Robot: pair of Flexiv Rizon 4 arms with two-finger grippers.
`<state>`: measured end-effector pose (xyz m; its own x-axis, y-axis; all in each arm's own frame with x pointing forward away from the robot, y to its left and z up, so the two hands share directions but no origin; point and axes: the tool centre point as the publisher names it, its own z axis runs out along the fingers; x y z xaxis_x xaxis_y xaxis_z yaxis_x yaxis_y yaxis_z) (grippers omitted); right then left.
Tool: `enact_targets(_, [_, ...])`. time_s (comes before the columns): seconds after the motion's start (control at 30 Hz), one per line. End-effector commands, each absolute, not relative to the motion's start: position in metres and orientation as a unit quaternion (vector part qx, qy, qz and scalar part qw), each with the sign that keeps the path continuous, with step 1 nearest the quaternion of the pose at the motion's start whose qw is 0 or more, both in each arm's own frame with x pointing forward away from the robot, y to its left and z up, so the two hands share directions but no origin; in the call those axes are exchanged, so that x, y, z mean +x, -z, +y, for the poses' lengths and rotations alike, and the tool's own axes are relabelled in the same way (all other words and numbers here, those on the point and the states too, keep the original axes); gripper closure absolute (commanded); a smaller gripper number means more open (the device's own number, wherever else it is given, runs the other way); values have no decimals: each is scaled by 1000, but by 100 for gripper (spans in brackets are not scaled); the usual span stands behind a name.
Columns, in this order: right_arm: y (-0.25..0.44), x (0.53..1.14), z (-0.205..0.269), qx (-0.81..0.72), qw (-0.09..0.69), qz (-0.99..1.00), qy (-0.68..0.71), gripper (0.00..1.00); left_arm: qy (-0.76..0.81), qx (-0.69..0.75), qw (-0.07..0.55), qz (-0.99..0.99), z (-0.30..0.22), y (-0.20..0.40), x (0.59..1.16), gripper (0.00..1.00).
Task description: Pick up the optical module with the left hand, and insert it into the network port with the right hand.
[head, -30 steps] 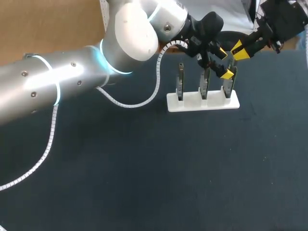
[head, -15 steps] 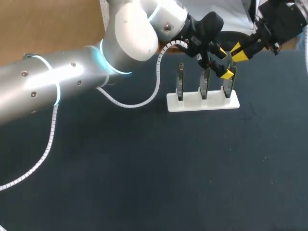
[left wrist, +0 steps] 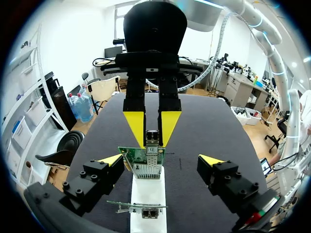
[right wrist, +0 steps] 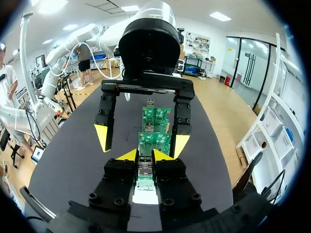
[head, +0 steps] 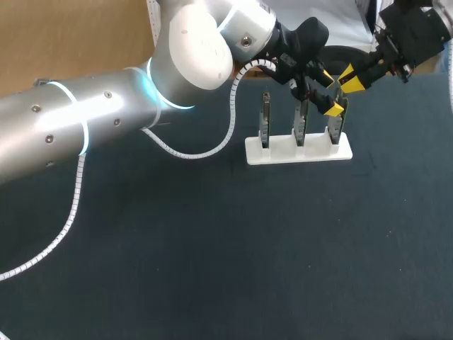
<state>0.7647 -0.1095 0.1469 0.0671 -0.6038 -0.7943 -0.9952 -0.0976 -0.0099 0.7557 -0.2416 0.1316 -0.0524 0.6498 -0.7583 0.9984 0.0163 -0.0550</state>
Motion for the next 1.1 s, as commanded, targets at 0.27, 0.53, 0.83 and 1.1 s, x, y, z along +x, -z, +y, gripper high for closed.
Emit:
enact_targets(0.27, [-157,765,-113,-645,317,601,-351,0,310,630,277,656,-243,-132,758,0])
enact_targets(0.53, [-176,768,-122,-632,340,591,-369,0,310,630,277,656,-243,-132,758,0])
enact_targets(0.83, [-192,770,-122,-631,358,576,-376,67,310,630,277,656,-243,-132,758,0])
enact_targets(1.1, [-190,770,-116,-639,358,577,-361,100,310,630,277,656,-243,-132,758,0])
